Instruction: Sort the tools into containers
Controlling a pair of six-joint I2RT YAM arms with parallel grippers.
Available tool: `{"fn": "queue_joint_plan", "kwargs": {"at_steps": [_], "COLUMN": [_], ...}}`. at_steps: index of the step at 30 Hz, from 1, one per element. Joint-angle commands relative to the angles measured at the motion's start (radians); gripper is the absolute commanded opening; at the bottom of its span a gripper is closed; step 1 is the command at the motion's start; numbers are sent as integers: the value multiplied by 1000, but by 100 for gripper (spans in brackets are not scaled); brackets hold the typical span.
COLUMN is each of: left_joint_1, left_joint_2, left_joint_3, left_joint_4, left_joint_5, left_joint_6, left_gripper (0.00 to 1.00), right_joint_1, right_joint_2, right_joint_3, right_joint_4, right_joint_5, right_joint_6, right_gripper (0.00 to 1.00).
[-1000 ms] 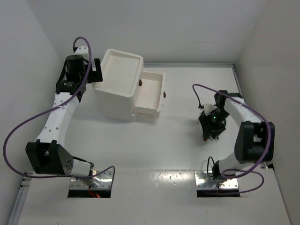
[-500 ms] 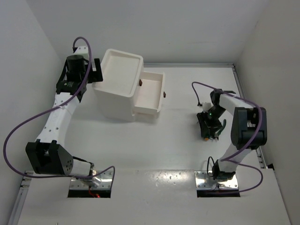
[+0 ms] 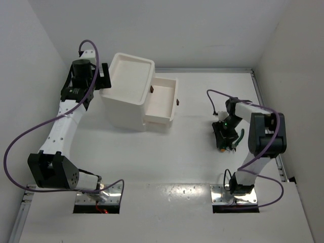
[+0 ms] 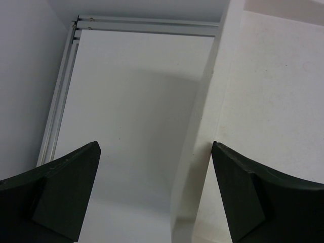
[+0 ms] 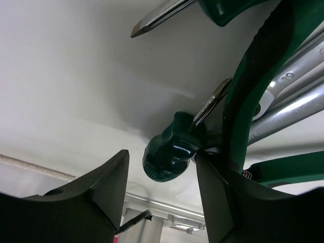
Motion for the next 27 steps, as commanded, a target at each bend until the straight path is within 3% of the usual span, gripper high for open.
{"fn": "queue_joint_plan", "kwargs": {"at_steps": [1, 3, 7, 11, 12, 16, 19, 22, 27], "left_joint_1": [-3, -3, -3, -3, -3, -3, -3, -3, -3], "left_joint_2": [-4, -4, 6, 16, 16, 16, -5, -30, -50], "left_joint_3": [7, 17, 17, 26, 26, 26, 17, 4, 4], "left_joint_4": [44, 44, 44, 44, 44, 44, 44, 55, 55], "left_joint_5": [-44, -44, -44, -44, -35, -16, -16, -27, 19], "left_joint_6": [23, 23, 23, 23, 23, 23, 23, 23, 14], "left_gripper": [98, 98, 98, 98, 98, 99, 99, 100, 100], "right_joint_1": [5, 5, 15, 15, 15, 15, 24, 48, 126], "right_joint_2": [17, 17, 7, -6, -6, -84, -195, -268, -221], "right_joint_3": [-18, -19, -38, -38, -14, 78, 182, 283, 461], "right_joint_4": [43, 43, 63, 63, 52, -5, -14, 81, 219], "right_joint_5": [27, 27, 27, -8, -20, -199, -418, -480, -526], "right_joint_6": [28, 28, 28, 28, 19, -23, -32, 103, 247], "right_gripper": [54, 51, 33, 12, 2, 0, 0, 0, 0]}}
